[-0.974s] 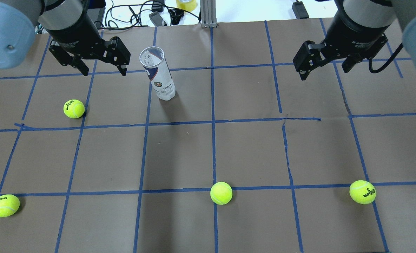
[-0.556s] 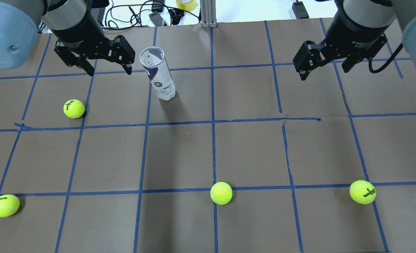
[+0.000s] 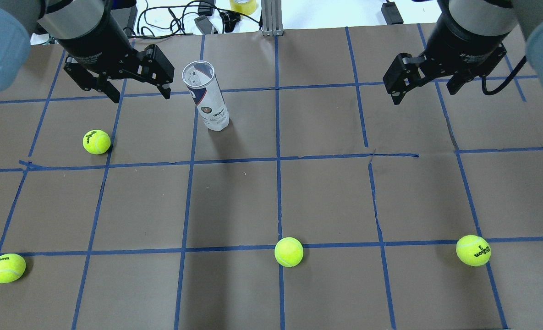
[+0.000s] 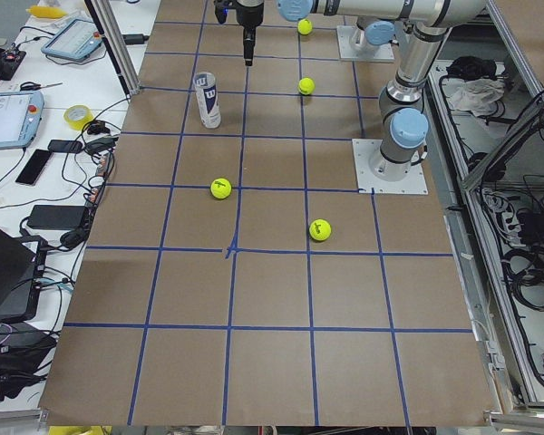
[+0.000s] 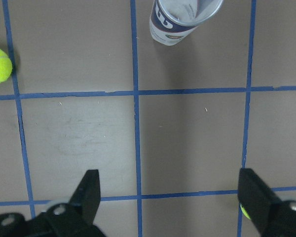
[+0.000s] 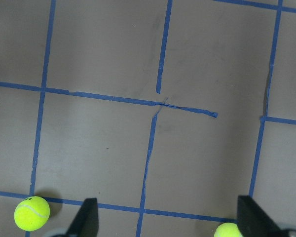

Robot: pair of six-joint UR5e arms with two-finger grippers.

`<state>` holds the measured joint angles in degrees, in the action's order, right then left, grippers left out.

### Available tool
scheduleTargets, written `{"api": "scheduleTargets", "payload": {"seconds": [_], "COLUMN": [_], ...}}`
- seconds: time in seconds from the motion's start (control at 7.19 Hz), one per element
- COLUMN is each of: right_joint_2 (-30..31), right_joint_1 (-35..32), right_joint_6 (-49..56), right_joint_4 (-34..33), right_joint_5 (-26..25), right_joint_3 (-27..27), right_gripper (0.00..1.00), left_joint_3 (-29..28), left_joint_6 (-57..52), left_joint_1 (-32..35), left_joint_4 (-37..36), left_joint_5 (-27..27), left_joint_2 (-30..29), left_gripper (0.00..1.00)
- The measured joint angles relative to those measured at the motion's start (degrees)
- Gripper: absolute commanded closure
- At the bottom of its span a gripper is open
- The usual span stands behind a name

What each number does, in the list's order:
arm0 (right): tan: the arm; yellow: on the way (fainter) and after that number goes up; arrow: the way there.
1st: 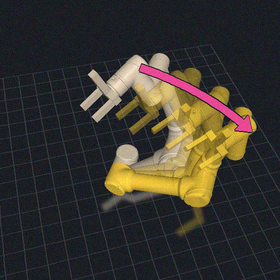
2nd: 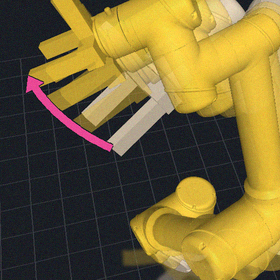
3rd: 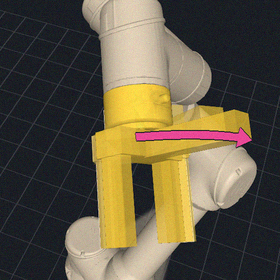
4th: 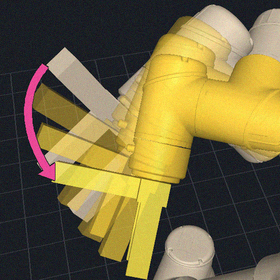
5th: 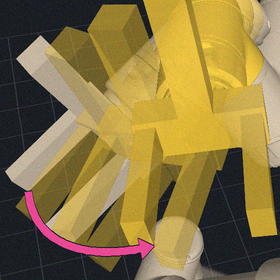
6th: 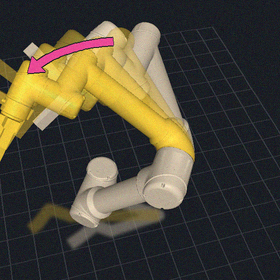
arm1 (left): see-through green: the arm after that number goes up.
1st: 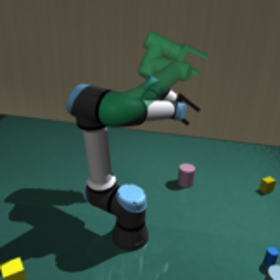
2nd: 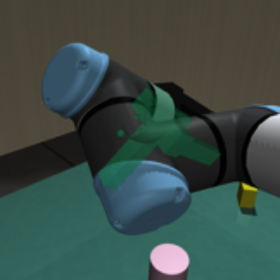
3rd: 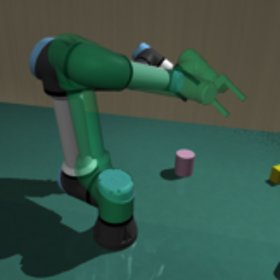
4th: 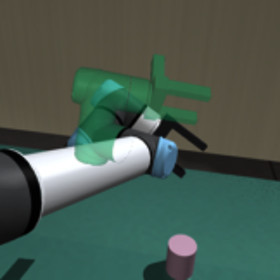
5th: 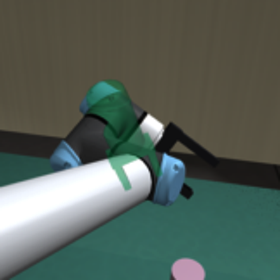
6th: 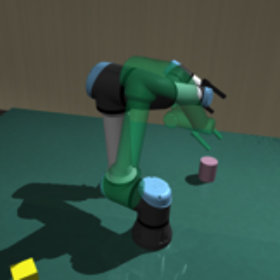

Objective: Lift up tennis ball bucket

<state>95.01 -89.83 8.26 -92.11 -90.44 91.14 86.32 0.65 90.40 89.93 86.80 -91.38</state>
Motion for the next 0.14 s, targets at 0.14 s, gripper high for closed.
{"api": "scheduleTargets", "payload": {"seconds": [0.14], "right_joint_2": [0.0], "right_joint_1": [0.0], "right_joint_6": [0.0], "right_joint_4": [0.0], "right_joint_5": [0.0], "right_joint_3": [0.0], "right_gripper": [0.0], "left_joint_3": [0.1], "left_joint_6": [0.1], "left_joint_1": [0.0], "left_joint_4": [0.3], "left_joint_5": [0.1], "left_joint_2": [0.0], "left_gripper": [0.0]}}
